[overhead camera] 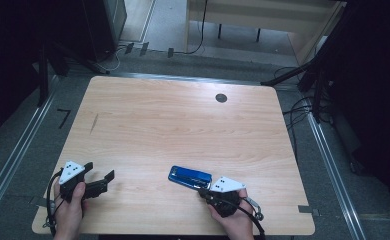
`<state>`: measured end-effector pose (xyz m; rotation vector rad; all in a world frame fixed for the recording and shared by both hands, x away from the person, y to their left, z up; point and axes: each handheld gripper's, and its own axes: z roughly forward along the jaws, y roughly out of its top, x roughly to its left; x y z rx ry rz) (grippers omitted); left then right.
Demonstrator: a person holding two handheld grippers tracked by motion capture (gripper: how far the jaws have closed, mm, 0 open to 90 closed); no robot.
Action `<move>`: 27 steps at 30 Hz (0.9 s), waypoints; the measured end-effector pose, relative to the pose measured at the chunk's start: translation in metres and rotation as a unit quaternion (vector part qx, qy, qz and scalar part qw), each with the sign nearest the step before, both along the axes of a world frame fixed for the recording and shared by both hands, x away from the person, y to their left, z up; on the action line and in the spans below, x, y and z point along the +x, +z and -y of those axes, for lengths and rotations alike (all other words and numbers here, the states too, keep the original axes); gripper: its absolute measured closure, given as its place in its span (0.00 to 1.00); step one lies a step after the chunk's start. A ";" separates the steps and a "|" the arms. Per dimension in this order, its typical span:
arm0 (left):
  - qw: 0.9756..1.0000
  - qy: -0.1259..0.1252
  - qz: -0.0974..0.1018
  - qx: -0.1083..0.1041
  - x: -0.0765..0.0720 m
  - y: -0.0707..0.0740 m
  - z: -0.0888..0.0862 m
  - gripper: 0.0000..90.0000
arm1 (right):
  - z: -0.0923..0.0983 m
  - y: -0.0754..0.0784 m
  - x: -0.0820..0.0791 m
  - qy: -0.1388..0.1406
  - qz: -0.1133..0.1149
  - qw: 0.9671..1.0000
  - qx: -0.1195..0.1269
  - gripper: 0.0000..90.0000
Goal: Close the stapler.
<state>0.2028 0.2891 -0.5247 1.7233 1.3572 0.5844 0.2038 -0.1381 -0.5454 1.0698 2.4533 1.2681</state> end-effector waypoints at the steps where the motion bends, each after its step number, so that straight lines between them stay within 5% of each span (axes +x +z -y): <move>1: 1.000 0.000 0.000 0.000 0.000 0.000 0.000 0.15 | 0.001 0.000 0.001 -0.001 0.000 1.000 0.001 1.00; 27: 1.000 0.000 -0.001 0.005 0.000 0.000 0.001 0.15 | 0.006 -0.001 0.015 -0.013 -0.003 1.000 0.010 1.00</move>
